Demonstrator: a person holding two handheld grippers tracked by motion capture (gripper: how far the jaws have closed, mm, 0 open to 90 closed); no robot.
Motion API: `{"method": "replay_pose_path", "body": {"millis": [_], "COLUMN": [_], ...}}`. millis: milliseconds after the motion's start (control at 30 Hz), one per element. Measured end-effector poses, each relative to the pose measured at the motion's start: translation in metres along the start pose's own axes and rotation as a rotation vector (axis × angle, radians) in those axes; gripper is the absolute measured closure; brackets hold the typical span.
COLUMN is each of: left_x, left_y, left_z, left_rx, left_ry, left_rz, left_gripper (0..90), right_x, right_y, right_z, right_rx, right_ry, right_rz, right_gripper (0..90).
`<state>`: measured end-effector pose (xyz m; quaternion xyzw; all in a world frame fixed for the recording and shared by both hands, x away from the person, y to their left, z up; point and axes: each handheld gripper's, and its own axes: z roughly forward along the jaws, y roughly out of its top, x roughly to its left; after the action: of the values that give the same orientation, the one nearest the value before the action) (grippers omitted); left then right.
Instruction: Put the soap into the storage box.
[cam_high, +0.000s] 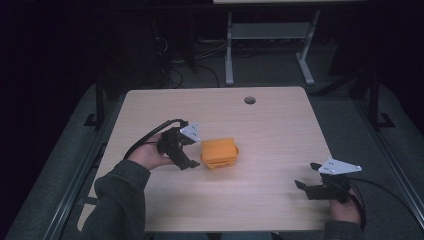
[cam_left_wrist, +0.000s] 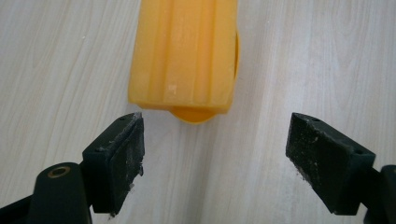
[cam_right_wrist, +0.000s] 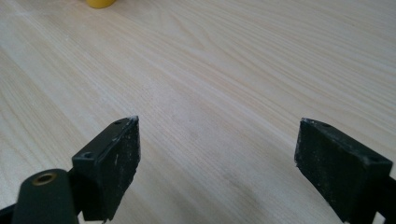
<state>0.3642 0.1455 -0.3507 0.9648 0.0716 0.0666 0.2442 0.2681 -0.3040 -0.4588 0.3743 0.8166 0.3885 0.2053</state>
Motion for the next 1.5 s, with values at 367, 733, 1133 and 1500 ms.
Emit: {"method": "replay_pose_path", "body": {"millis": [367, 733, 1133, 1500], "left_x": [-0.011, -0.019, -0.026, -0.033], "left_y": [-0.011, -0.024, -0.041, -0.057], "left_z": [-0.003, -0.006, -0.005, -0.001], "left_rx": [-0.02, -0.026, -0.043, -0.035], "left_ry": [-0.006, -0.002, 0.001, 0.004], "left_rz": [-0.006, -0.013, -0.031, -0.042], "left_gripper": [18.9, 19.0, 19.0, 19.0], "right_x": [0.0, 0.0, 0.001, 0.002], "right_y": [0.0, -0.001, -0.001, -0.002], "right_z": [0.0, 0.0, 0.001, 0.001], "right_rx": [0.001, 0.007, 0.018, 0.025], "right_ry": [-0.004, -0.009, -0.013, -0.015], "right_rz": [0.001, 0.004, 0.008, 0.003], "right_gripper": [13.7, 13.7, 13.7, 13.7]}}
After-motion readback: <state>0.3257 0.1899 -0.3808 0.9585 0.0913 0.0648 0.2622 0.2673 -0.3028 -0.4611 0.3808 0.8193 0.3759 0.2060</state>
